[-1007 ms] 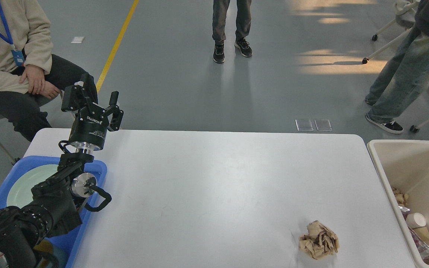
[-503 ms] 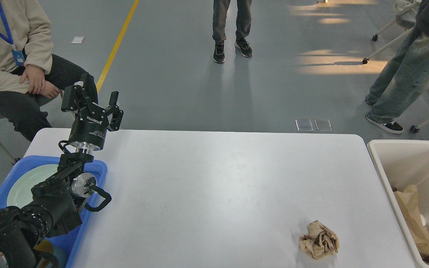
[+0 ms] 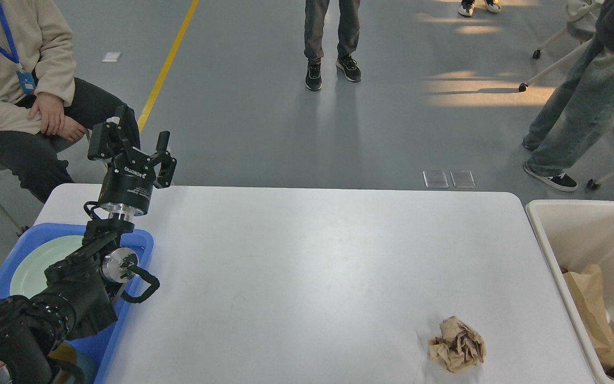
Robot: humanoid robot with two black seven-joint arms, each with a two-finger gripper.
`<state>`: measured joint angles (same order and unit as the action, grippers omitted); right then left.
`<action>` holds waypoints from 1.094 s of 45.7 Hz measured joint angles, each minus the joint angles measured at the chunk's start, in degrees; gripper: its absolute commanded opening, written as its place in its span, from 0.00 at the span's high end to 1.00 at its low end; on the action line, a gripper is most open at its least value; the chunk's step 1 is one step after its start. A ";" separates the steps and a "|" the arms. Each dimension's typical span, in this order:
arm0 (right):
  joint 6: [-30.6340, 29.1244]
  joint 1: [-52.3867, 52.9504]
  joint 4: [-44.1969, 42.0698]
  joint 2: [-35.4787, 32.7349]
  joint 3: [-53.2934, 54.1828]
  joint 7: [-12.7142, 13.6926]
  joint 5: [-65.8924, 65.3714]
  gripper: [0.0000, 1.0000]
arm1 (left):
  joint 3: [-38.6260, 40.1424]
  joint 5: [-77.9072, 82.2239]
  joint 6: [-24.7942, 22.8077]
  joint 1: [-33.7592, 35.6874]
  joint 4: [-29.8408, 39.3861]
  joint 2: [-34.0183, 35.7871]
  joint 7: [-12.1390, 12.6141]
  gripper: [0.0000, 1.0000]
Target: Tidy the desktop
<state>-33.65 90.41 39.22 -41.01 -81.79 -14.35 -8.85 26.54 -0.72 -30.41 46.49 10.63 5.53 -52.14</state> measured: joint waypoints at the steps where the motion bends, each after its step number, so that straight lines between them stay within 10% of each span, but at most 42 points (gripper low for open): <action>1: -1.81 1.82 0.30 0.23 -0.21 0.01 -1.09 0.00 | 0.00 0.00 0.00 0.00 0.00 0.00 -0.01 0.04; 16: -19.30 18.96 0.86 6.90 -0.57 -0.05 -9.10 0.00 | 0.00 -0.01 0.00 0.00 0.01 0.00 -0.01 0.04; 50: -21.34 34.02 13.38 45.23 2.78 -0.04 -9.43 0.00 | 0.00 -0.06 0.00 0.00 0.01 -0.01 -0.06 0.03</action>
<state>-54.99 124.43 52.60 4.22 -79.02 -14.39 -18.28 26.54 -0.78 -30.41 46.49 10.64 5.52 -52.20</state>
